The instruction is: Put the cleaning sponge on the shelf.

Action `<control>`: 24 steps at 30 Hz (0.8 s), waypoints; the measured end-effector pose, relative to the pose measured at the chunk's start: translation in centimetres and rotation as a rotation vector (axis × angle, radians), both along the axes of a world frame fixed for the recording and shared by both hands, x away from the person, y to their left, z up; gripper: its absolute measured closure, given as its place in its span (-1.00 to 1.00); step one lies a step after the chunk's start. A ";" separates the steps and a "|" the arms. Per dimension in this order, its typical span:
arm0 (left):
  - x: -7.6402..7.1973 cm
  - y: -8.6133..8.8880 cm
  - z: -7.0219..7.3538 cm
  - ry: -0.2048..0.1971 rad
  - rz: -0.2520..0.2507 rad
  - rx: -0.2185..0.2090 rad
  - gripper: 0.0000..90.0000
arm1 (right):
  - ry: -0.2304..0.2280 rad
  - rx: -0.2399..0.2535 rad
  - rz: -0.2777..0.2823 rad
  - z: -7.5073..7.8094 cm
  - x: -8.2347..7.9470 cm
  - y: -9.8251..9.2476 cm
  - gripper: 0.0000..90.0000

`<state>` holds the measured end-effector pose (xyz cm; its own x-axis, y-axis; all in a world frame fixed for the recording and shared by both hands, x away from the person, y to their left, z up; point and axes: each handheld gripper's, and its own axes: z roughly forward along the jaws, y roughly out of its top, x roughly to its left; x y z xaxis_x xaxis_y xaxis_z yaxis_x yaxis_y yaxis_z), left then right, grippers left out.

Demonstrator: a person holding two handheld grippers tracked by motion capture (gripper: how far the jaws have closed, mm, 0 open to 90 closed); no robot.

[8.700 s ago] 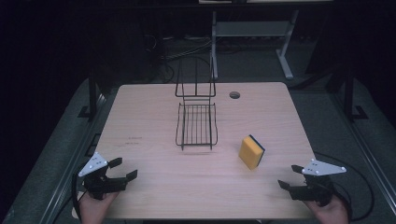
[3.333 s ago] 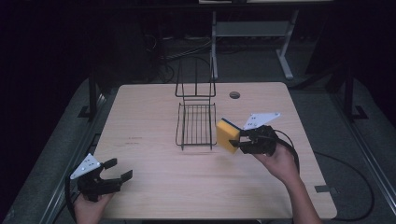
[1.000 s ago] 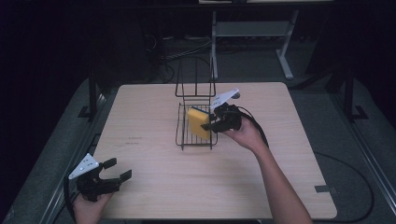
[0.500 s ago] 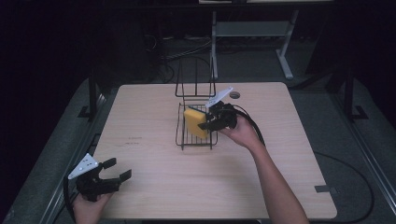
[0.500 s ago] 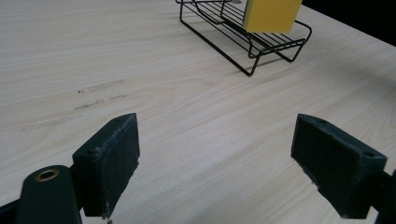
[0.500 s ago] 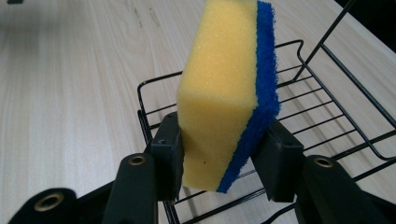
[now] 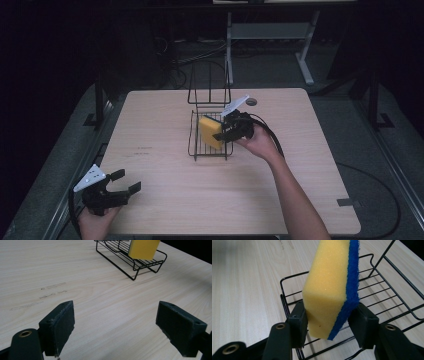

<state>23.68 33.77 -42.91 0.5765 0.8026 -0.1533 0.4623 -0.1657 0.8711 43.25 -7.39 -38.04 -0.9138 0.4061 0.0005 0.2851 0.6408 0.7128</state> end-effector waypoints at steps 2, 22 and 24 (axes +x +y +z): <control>0.0 0.0 0.0 0.000 0.001 -0.001 -0.67 | 0.000 -0.002 -0.005 0.0 -0.1 0.0 0.10; 0.1 -0.2 -0.1 0.002 -0.002 0.001 -0.67 | 0.001 0.012 -0.017 0.3 -0.4 -0.6 -0.18; 0.1 -0.2 -0.1 0.002 -0.002 0.002 -0.67 | 0.007 0.016 -0.017 0.4 -0.5 -0.8 -0.22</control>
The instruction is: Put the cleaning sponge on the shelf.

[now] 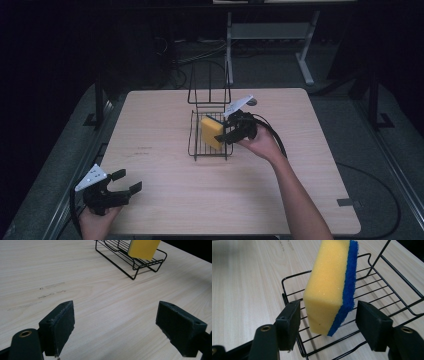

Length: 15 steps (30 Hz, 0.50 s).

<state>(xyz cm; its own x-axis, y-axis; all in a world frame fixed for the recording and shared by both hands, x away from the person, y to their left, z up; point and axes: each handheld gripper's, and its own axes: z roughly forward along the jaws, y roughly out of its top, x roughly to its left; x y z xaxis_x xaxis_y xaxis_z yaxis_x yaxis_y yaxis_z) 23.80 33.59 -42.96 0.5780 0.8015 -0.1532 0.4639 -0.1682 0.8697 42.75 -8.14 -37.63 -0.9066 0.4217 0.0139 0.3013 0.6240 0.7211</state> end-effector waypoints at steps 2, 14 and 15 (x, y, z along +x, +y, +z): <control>0.0 0.0 0.0 0.001 0.000 0.001 -0.67 | -0.005 0.001 0.002 0.0 0.0 -0.2 -0.25; 0.2 -0.1 0.0 0.003 0.001 0.002 -0.67 | 0.004 0.002 -0.002 0.4 -0.5 -1.2 -0.42; 0.2 -0.1 0.0 0.003 0.001 0.003 -0.67 | 0.005 0.003 -0.005 0.6 -0.7 -1.3 -0.42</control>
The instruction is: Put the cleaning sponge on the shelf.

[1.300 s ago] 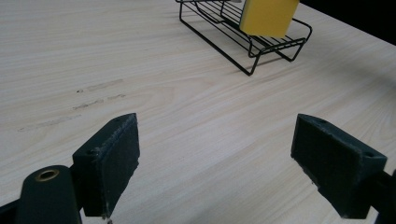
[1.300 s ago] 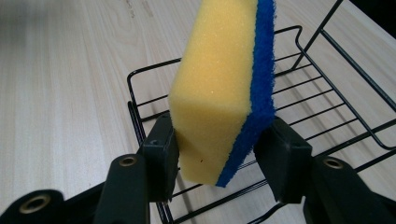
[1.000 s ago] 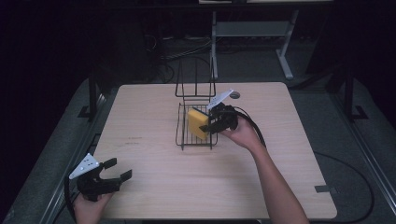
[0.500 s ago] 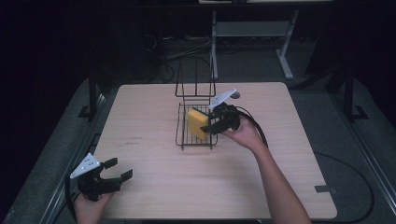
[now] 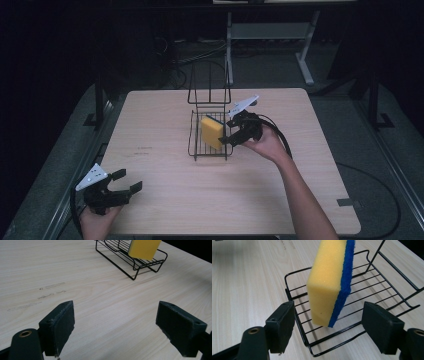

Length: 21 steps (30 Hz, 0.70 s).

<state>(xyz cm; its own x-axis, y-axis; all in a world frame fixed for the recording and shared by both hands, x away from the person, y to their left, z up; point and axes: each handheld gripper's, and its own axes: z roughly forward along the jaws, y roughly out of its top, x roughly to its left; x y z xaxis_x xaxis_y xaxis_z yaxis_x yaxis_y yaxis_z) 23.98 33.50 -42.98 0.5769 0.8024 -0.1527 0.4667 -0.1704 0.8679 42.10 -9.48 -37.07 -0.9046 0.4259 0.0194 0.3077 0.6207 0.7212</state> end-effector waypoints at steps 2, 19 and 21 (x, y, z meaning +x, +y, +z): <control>0.0 0.0 0.0 0.001 -0.003 0.003 -0.67 | 0.000 -0.001 -0.006 0.3 -0.2 -0.5 -0.43; -0.1 -0.1 0.0 -0.003 -0.001 0.003 -0.67 | -0.001 -0.023 -0.021 0.4 -1.6 -2.4 -0.45; -0.1 -0.1 0.0 -0.005 -0.002 0.004 -0.67 | 0.000 -0.023 -0.024 0.3 -1.7 -2.7 -0.45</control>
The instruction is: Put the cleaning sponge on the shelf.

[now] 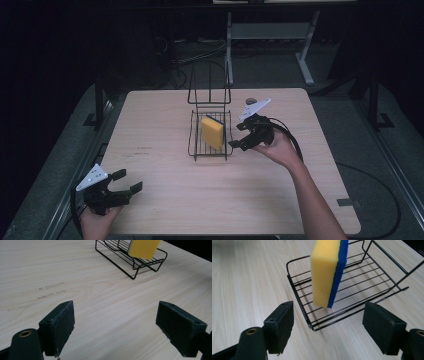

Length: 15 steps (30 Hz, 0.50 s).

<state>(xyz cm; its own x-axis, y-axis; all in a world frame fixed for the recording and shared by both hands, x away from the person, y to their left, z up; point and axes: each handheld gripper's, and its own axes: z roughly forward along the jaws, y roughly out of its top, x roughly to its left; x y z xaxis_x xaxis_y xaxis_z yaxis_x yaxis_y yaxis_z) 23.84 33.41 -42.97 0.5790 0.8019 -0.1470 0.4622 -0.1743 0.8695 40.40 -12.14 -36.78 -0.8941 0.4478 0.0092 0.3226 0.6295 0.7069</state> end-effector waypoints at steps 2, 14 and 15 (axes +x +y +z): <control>0.0 0.0 0.0 0.001 -0.003 0.005 -0.67 | 0.008 -0.006 -0.002 -0.1 0.0 -0.2 -0.47; -0.1 0.0 0.0 0.001 0.001 0.001 -0.67 | 0.005 -0.003 -0.031 0.5 -0.5 -1.5 -0.47; -0.1 0.0 0.0 0.000 0.001 0.000 -0.67 | 0.005 -0.003 -0.031 0.5 -0.5 -1.5 -0.47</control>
